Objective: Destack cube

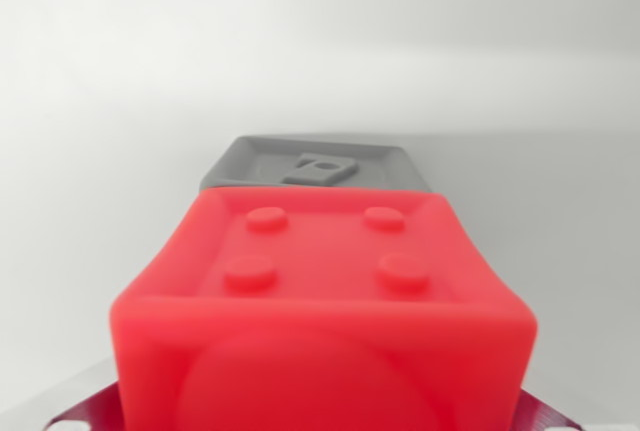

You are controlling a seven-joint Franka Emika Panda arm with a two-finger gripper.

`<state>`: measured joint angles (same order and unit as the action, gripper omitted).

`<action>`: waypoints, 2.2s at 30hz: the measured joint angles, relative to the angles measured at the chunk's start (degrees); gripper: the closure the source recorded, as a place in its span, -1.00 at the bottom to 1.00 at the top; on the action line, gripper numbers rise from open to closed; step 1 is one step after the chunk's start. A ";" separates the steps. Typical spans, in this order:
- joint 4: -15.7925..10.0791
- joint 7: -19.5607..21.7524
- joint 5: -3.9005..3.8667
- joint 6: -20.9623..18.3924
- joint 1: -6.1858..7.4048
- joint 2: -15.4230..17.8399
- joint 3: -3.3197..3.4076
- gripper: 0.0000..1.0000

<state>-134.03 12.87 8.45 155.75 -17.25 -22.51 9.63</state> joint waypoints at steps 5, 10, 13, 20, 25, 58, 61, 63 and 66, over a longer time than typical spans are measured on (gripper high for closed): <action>-0.01 0.01 0.00 -0.03 0.01 0.01 0.00 1.00; -0.03 0.07 -0.06 -0.36 0.05 0.41 0.08 1.00; -0.12 0.17 -0.19 -0.83 0.13 1.10 0.23 1.00; -0.38 0.55 -0.83 -2.52 0.57 3.13 0.80 1.00; -0.53 0.99 -1.46 -4.10 0.89 4.97 1.29 1.00; -5.89 3.18 -3.58 -4.92 5.00 10.99 1.72 1.00; -6.48 3.36 -3.67 -4.58 5.50 11.28 1.69 1.00; -6.97 3.52 -3.74 -4.34 5.87 11.56 1.64 1.00; -7.61 3.73 -3.84 -4.00 6.38 11.89 1.56 1.00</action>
<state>-141.64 16.59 4.61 151.75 -10.87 -10.61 11.19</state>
